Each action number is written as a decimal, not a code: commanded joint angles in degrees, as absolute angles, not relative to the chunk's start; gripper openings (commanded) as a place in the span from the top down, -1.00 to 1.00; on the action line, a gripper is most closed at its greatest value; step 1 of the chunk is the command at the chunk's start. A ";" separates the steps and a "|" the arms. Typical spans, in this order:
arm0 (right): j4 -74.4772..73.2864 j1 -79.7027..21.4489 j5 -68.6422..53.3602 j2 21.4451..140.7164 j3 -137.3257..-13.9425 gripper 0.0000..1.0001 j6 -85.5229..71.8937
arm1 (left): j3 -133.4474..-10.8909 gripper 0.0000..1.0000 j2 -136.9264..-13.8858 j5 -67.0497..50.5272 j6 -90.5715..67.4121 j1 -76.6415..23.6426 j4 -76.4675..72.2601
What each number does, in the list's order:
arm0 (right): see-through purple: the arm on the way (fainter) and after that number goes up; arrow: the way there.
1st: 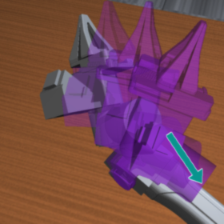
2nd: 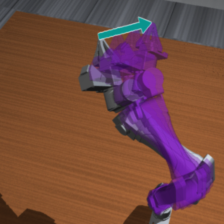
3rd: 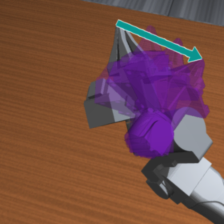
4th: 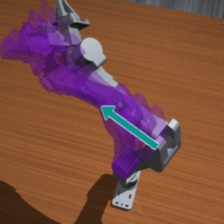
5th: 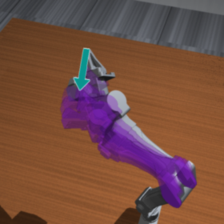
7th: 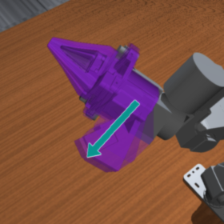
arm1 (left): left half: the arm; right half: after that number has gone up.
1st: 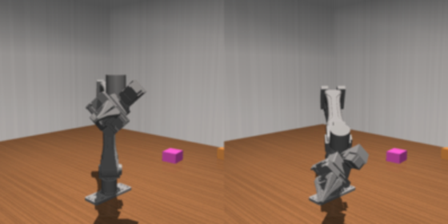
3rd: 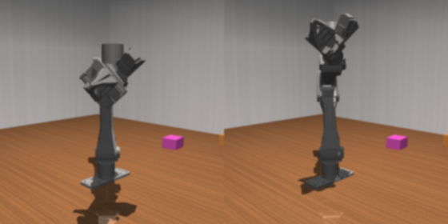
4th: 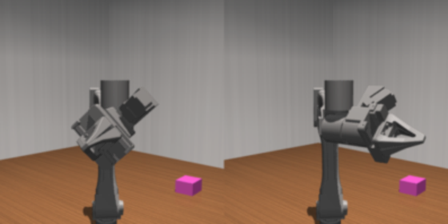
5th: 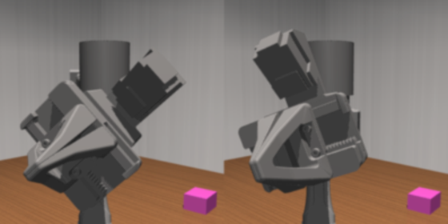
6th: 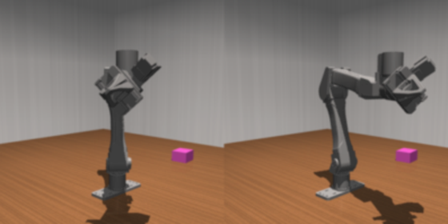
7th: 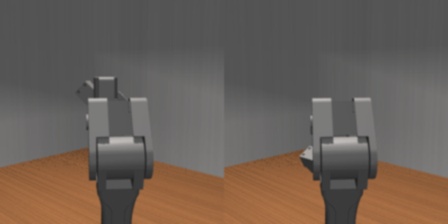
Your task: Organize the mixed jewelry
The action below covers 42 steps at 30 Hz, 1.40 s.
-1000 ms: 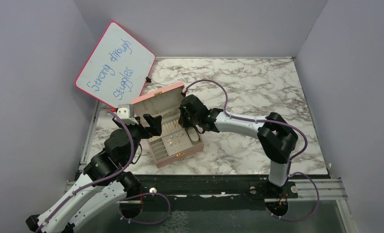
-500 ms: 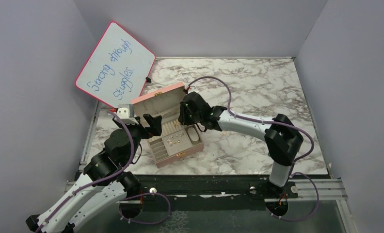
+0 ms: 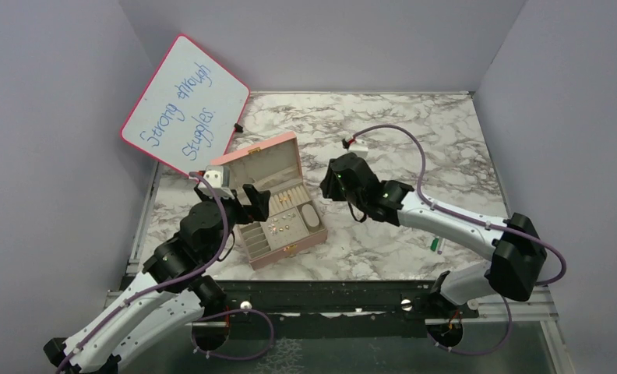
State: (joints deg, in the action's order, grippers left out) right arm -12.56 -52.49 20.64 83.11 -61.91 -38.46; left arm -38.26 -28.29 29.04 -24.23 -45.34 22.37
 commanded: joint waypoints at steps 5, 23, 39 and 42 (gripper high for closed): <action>-25.59 -42.91 27.15 80.86 -54.22 0.16 -45.94 | -36.12 -0.98 -30.61 18.49 -26.96 -45.08 16.56; -20.21 -32.00 7.47 93.95 -53.50 0.57 -26.56 | -37.71 -0.94 -43.83 10.31 -33.31 -45.04 12.93; -20.92 -31.96 1.91 90.27 -52.52 0.59 -24.95 | -37.24 -0.93 -44.46 10.35 -33.63 -45.02 11.74; -21.08 -31.90 1.56 90.68 -52.22 0.60 -24.78 | -37.03 -0.93 -44.34 10.37 -33.75 -45.09 11.45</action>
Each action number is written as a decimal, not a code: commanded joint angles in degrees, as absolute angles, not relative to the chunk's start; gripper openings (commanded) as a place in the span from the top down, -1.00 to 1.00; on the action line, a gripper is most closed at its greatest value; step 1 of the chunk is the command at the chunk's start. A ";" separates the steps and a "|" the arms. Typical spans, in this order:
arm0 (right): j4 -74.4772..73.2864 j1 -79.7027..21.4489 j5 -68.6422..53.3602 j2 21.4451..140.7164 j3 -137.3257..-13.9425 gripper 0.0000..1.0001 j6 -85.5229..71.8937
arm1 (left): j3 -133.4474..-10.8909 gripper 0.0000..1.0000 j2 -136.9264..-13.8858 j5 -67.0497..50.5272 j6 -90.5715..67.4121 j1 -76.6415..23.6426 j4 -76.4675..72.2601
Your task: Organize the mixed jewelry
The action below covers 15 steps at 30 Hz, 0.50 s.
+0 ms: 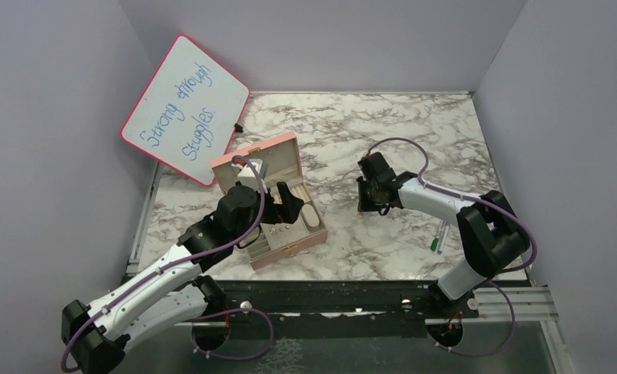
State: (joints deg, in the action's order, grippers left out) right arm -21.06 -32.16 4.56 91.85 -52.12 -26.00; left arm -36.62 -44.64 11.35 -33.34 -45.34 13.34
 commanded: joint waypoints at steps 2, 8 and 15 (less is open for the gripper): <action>-21.30 -31.90 2.12 91.30 -52.13 0.64 -24.73 | -36.95 -0.93 -44.37 10.37 -33.83 -45.09 11.35; -22.92 -31.90 4.27 92.74 -52.50 0.67 -24.54 | -36.75 -0.93 -44.34 10.37 -33.97 -45.09 11.34; -23.24 -31.90 3.75 94.43 -52.81 0.65 -23.82 | -36.58 -0.93 -44.58 10.28 -34.01 -45.04 10.81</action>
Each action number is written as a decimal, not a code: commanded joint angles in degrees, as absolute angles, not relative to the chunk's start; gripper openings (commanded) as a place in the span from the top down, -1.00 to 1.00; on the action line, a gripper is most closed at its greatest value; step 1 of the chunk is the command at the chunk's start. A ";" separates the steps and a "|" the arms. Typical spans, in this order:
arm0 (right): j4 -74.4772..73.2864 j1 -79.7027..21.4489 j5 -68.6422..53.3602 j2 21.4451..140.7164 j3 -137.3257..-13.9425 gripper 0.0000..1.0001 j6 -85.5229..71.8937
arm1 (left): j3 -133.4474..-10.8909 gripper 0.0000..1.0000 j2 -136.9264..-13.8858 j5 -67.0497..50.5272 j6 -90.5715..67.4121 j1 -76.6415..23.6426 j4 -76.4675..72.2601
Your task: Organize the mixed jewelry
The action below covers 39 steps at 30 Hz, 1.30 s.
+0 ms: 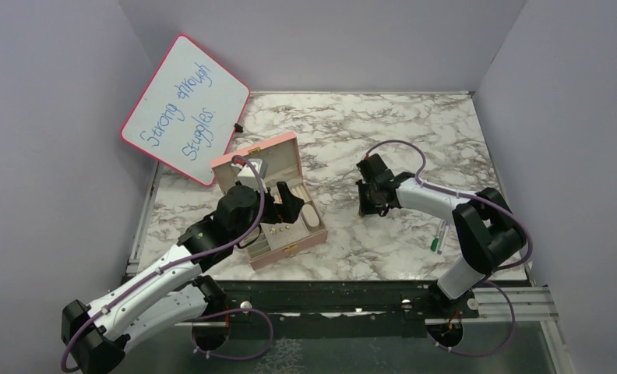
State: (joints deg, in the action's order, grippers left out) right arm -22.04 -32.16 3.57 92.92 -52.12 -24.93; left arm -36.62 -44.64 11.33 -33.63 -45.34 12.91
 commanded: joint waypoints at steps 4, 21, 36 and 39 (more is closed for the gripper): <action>-23.27 -31.90 3.77 95.78 -53.21 0.67 -23.73 | -36.52 -0.93 -44.57 10.11 -34.01 -45.08 10.76; -13.58 -31.91 5.34 81.42 -44.86 0.99 -32.74 | -39.08 -0.86 -48.63 3.08 -39.70 -45.07 9.88; 2.66 -31.97 -13.50 58.65 -34.01 0.99 -50.44 | -37.51 -0.25 -62.72 -8.88 -51.59 -45.18 -15.95; 6.16 -31.91 -15.62 56.86 -31.50 0.98 -53.54 | -38.37 -0.09 -66.15 -9.79 -51.65 -45.23 -17.42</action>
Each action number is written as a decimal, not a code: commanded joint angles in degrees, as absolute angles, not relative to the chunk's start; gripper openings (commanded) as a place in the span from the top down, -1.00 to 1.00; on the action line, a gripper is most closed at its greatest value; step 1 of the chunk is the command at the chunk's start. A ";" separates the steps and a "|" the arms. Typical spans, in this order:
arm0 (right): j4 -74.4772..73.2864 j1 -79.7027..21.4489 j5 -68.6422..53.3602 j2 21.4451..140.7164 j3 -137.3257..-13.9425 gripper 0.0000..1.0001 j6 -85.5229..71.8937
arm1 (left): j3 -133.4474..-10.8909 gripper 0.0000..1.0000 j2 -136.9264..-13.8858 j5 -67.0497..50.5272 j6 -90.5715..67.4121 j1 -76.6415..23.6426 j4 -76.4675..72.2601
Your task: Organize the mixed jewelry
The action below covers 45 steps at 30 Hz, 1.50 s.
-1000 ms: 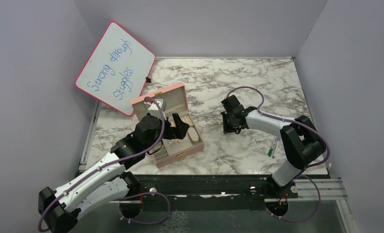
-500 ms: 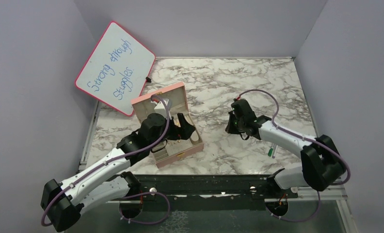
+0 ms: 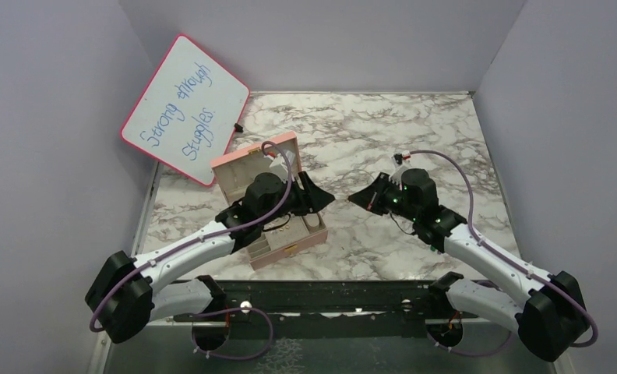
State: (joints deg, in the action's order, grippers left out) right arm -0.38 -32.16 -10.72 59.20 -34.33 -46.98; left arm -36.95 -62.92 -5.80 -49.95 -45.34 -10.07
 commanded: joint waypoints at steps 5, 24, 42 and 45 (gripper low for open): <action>6.91 -31.90 -17.83 57.00 -30.94 0.99 -55.29 | -39.51 -0.13 -69.72 -11.86 -51.38 -45.90 -20.85; 8.81 -31.90 -20.03 59.14 -31.00 0.99 -56.61 | -40.48 0.92 -74.97 -13.09 -50.64 -46.67 -22.41; 24.08 -31.92 -23.46 45.74 -25.04 0.00 -58.16 | -42.72 1.00 -68.15 -17.29 -49.54 -46.36 -19.48; 25.02 -31.90 -23.89 45.10 -26.92 -0.06 -58.61 | -44.47 1.00 -66.78 -19.23 -51.10 -46.23 -19.25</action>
State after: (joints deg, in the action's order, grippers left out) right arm 16.14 -31.81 -20.71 46.17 -25.63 -57.14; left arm -40.62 -69.82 -15.18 -50.19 -46.24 -19.38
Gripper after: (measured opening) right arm 0.517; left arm 0.005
